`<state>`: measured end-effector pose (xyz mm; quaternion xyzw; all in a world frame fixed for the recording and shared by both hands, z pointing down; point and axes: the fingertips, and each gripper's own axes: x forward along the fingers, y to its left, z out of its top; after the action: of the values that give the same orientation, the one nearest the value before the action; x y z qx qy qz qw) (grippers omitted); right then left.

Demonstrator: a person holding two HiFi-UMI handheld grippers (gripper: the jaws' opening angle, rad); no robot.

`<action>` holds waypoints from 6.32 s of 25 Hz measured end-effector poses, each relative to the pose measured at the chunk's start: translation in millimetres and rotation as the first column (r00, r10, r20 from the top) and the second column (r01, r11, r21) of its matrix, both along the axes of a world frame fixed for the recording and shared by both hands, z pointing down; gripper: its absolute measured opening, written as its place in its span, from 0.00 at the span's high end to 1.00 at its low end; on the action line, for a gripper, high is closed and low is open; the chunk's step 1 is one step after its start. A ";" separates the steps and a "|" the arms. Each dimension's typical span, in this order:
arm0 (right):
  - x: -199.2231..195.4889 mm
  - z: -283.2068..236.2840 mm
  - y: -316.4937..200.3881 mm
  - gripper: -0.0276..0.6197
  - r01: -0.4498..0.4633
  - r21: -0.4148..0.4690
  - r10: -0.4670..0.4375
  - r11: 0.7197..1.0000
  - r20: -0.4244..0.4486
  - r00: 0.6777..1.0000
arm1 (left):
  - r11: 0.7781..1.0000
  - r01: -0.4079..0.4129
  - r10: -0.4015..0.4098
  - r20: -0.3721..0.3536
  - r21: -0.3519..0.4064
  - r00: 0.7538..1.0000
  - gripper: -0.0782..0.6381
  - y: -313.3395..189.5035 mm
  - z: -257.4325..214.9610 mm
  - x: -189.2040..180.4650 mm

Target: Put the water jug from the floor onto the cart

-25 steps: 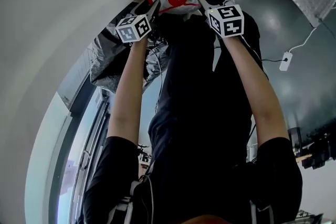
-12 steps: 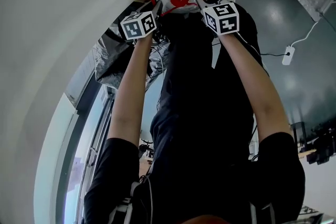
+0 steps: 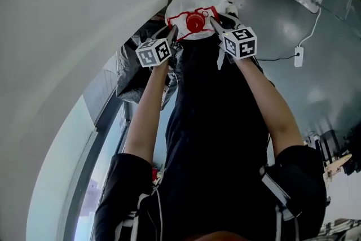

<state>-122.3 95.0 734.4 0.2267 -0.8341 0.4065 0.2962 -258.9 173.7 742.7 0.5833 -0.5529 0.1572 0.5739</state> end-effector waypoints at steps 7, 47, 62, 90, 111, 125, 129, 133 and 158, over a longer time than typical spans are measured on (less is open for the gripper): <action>36.7 -112.0 23.7 0.82 -0.087 0.066 0.086 0.994 0.005 0.996 | 0.993 -0.069 0.072 -0.020 0.098 0.997 0.76 11.9 -102.1 32.8; 255.8 -160.2 -204.1 0.82 -0.304 -0.003 0.304 0.953 0.066 0.950 | 0.946 -0.206 0.190 0.087 0.249 0.978 0.76 -257.2 -167.6 248.5; 317.0 -139.4 -335.3 0.82 -0.438 -0.025 0.439 0.898 0.026 0.898 | 0.906 -0.376 0.375 0.040 0.193 0.926 0.76 -406.5 -142.8 309.8; 311.8 -7.4 -465.5 0.82 -0.511 0.030 0.509 0.859 -0.167 0.845 | 0.806 -0.588 0.592 -0.104 0.065 0.799 0.76 -559.4 -0.9 289.2; 331.8 -35.8 -450.3 0.73 -0.565 0.046 0.559 0.824 -0.232 0.796 | 0.773 -0.625 0.635 -0.131 0.111 0.761 0.67 -535.7 -14.8 260.2; 322.7 -224.0 -407.8 0.89 -0.531 0.339 0.516 0.776 0.141 0.845 | 0.812 -0.237 0.402 -0.216 0.534 0.890 0.84 -486.7 -199.2 299.3; 322.9 -294.3 -389.9 0.93 -0.503 0.414 0.416 0.759 0.286 0.863 | 0.738 -0.163 0.392 -0.218 0.655 0.894 0.87 -466.4 -262.6 320.6; 325.0 -355.4 -375.4 0.93 -0.460 0.566 0.317 0.685 0.337 0.887 | 0.617 -0.279 0.438 -0.026 0.735 0.899 0.87 -445.3 -309.9 338.2; 373.3 -435.0 -287.8 0.93 -0.471 0.724 0.256 0.504 0.395 0.882 | 0.421 -0.404 0.342 0.271 0.812 0.900 0.87 -366.4 -388.7 402.6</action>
<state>250.9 -192.8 299.4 0.4564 -0.8870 0.0626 -0.0330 143.7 -192.8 354.0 0.8901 -0.4319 0.0071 0.1452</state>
